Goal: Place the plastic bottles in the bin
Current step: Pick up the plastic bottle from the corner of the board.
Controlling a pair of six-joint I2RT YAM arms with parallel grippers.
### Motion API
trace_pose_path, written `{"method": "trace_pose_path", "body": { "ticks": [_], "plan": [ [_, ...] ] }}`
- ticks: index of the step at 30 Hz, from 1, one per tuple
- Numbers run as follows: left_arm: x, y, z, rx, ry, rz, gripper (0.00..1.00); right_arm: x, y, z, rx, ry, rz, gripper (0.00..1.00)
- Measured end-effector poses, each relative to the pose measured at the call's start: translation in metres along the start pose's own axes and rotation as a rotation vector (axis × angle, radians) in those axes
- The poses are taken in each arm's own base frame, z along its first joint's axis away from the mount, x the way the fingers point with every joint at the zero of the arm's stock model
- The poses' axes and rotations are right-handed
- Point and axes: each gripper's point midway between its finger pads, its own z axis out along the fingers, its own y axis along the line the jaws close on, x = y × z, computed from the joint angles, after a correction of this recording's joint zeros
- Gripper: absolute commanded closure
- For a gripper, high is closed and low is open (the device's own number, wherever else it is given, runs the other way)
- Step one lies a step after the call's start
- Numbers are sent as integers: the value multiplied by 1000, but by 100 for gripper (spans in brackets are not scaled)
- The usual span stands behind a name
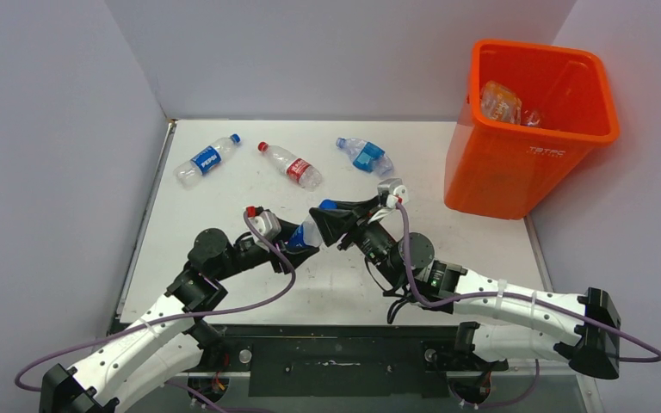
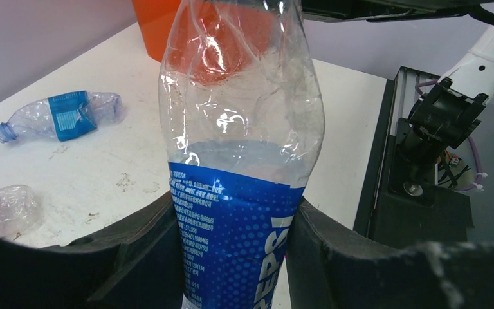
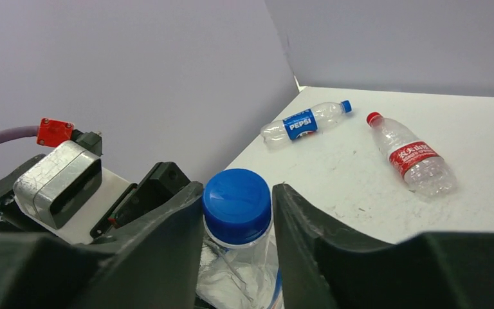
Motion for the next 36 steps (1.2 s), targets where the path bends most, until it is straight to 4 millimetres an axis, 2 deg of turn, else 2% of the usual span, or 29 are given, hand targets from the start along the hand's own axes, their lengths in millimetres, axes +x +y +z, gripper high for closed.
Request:
{"method": "trace_pose_path", "body": {
  "ticks": [2,4,6,8,11,13,14,17,20,23,24,25,29,30,33,34,36],
  "plan": [
    [1,0,0,-3,2,-2,81,-1,3,2,-3,4,5,78],
    [0,1,0,-11,-1,-2,55,-1,3,3,-1,10,1,93],
    [0,0,0,-12,-1,-2,36,-1,4,3,-3,19,-2,95],
    [0,0,-1,-13,0,-1,23,-1,7,4,-7,35,-11,95],
    [-4,-7,-2,13,-10,16,20,0,15,9,-26,77,-29,95],
    [-5,-10,-3,25,-15,20,23,3,21,10,-49,114,-38,95],
    [-6,-12,-3,33,-16,23,29,6,24,9,-64,135,-42,95],
    [-5,-15,-3,51,-13,24,57,10,31,6,-100,177,-42,95],
    [-5,-14,-2,47,-14,29,79,10,35,6,-113,202,-43,94],
    [-6,-13,-3,37,-18,32,92,11,37,8,-116,231,-51,68],
    [-6,-12,-3,36,-18,31,95,12,38,9,-114,241,-54,60],
    [-6,-12,-3,35,-16,30,97,13,38,9,-111,246,-56,59],
    [-6,-12,-3,36,-18,38,97,12,36,10,-97,241,-45,62],
    [-6,-13,-3,36,-18,38,97,12,35,11,-92,239,-43,60],
    [-7,-13,-3,39,-19,40,98,11,35,11,-81,234,-38,45],
    [-7,-15,-3,43,-21,41,99,12,35,12,-77,233,-33,43],
    [-8,-18,-3,55,-26,44,100,16,32,13,-64,236,-35,48]
  ]
}}
